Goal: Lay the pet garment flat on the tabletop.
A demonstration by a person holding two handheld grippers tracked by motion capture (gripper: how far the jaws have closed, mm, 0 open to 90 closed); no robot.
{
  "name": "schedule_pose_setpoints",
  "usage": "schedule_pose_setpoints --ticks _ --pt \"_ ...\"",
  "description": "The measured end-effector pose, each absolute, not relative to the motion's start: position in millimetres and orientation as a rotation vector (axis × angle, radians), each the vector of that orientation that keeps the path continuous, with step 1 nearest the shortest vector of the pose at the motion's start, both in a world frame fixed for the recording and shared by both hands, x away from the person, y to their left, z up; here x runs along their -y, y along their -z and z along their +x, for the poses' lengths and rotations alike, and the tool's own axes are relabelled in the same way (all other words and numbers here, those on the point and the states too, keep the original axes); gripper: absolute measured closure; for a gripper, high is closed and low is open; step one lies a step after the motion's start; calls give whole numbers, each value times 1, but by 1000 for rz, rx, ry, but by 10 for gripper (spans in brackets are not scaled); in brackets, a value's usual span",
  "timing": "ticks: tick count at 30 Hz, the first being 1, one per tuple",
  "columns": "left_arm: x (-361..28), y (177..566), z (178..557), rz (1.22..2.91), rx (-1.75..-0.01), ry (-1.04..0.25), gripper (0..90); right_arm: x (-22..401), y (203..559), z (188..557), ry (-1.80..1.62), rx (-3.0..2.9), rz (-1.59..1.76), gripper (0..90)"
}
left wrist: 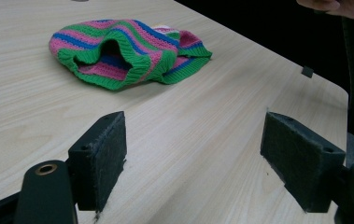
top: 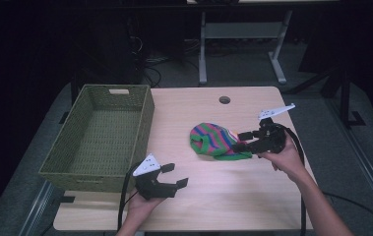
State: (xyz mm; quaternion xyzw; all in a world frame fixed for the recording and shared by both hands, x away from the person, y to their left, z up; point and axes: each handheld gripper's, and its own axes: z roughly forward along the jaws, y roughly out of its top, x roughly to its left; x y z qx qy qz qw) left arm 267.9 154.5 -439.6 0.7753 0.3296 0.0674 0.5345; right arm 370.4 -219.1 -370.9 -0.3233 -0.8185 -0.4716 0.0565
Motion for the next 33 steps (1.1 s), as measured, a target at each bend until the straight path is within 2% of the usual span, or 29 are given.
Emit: schedule_pose_setpoints --ticks 17,33 --pt "-152 440 267 1875 -763 -158 223 198 366 401 1356 2529 -985 230" --pt "-154 439 268 1854 -777 -178 224 185 395 428 1232 2496 -1070 250"
